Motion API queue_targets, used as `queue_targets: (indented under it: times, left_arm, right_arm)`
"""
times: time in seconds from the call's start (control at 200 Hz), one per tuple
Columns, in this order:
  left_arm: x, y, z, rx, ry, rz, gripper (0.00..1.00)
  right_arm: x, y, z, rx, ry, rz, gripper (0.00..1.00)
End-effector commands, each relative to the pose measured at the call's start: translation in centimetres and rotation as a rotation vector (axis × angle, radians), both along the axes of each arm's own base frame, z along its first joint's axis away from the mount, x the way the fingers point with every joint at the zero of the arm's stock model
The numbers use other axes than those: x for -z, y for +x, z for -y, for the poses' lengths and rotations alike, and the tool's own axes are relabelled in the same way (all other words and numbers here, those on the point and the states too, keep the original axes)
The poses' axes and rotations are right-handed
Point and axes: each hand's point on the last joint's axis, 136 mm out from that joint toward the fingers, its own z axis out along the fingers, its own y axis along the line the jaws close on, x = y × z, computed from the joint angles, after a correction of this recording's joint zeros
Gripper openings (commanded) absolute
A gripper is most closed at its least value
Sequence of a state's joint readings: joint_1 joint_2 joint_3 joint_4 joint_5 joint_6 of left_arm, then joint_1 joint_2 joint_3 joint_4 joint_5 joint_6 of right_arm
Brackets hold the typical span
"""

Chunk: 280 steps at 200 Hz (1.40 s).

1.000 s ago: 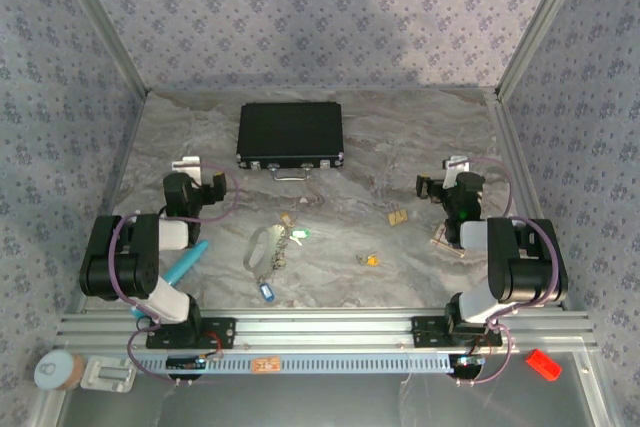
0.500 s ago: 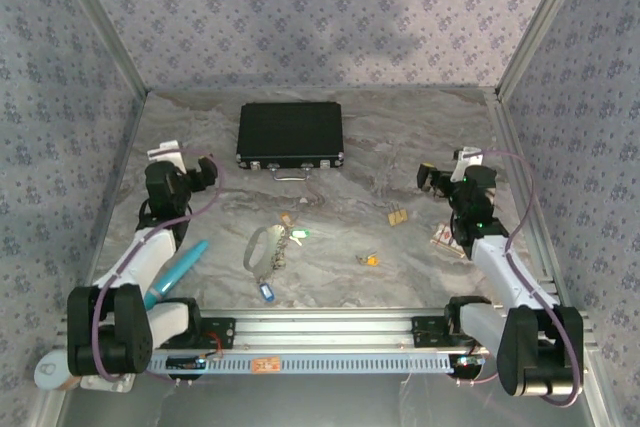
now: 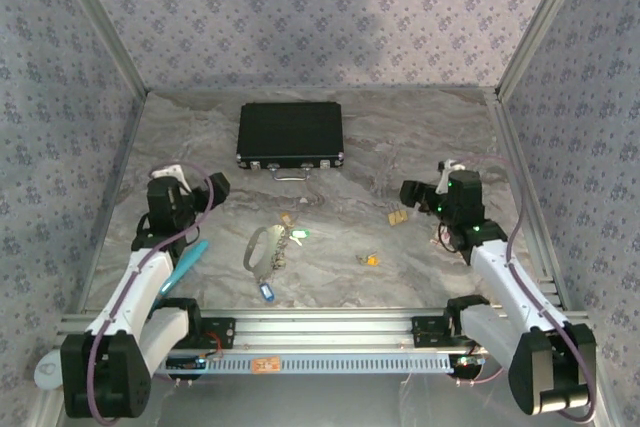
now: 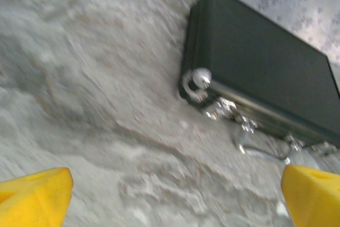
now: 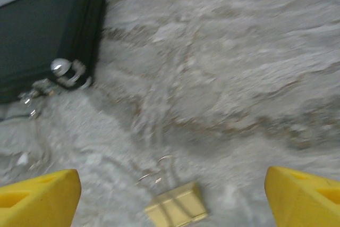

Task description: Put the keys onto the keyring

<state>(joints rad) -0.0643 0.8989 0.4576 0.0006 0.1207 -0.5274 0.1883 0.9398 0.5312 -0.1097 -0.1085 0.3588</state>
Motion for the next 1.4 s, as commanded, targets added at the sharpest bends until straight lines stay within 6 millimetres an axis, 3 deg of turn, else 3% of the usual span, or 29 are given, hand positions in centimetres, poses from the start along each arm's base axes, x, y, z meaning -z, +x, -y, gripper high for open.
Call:
queue_targets:
  times: [0.0,0.105,0.285,0.435,0.65,0.77,1.034,1.229,1.394]
  left_arm:
    - [1.6,-2.0,2.9,0.063,-0.069,-0.102,1.0]
    - [2.5,-3.7,4.8,0.09,-0.049,-0.164,1.0]
    - [4.7,-7.1,5.2,0.035,-0.055,-0.279,0.99]
    - [6.0,-9.5,5.5,0.009,-0.109,-0.349,0.92]
    - [5.7,-10.6,4.6,-0.009,-0.081,-0.355,0.88]
    - [5.4,-10.6,4.3,-0.013,-0.073,-0.346,0.85]
    - [5.6,-10.4,4.3,-0.015,-0.076,-0.327,0.85]
    - [5.4,-10.4,4.2,-0.017,-0.086,-0.301,0.85]
    - [5.8,-10.4,4.1,-0.023,-0.099,-0.284,0.85]
  right_arm:
    - [-0.4,-0.8,-3.2,-0.076,0.036,-0.042,0.89]
    - [-0.4,-1.9,-7.4,-0.205,0.037,-0.06,0.86]
    - [0.2,-4.7,-14.2,-0.442,-0.029,-0.081,0.83]
    - [0.9,-6.6,-18.3,-0.592,-0.128,-0.074,0.78]
    - [2.2,-8.5,-23.7,-0.756,-0.121,-0.109,0.7]
    - [3.1,-10.0,-26.6,-0.932,-0.2,-0.036,0.65]
    - [4.8,-10.9,-30.3,-1.243,-0.355,0.301,0.54]
    - [6.8,-11.8,-31.2,-1.364,-0.387,0.317,0.51]
    - [7.4,-12.2,-32.3,-1.416,-0.399,0.355,0.39]
